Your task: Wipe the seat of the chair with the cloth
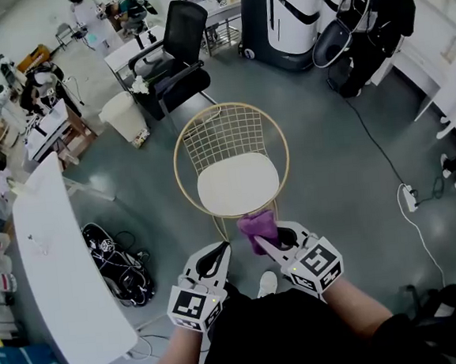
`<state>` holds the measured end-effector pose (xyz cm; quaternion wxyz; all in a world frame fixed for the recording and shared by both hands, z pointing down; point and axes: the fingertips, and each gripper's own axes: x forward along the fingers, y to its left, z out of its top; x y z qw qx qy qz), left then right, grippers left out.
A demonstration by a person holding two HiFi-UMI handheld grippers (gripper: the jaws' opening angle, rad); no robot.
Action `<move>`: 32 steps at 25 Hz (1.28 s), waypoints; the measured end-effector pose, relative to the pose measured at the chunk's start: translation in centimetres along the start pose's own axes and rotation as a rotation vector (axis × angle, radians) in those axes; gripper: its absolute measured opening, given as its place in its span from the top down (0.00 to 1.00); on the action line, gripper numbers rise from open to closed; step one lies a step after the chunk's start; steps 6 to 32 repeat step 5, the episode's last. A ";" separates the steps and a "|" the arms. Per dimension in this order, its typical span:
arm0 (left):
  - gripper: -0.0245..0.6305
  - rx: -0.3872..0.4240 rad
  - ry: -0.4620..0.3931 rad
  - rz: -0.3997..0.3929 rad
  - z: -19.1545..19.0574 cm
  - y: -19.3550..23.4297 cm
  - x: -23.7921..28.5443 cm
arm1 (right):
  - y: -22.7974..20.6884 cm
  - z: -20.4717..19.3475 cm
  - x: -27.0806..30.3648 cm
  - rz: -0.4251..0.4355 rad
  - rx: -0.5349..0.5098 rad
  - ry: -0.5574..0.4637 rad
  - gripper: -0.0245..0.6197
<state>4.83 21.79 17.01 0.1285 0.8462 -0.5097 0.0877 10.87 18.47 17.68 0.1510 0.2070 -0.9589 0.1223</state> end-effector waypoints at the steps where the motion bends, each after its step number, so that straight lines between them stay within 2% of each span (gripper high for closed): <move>1: 0.93 0.000 0.000 0.000 -0.1 0.0 0.0 | 0.1 -0.1 0.0 0.001 0.000 0.002 0.85; 32: 0.93 0.002 0.000 -0.005 -0.3 0.3 -0.1 | 0.3 -0.3 0.3 -0.002 0.005 0.006 0.85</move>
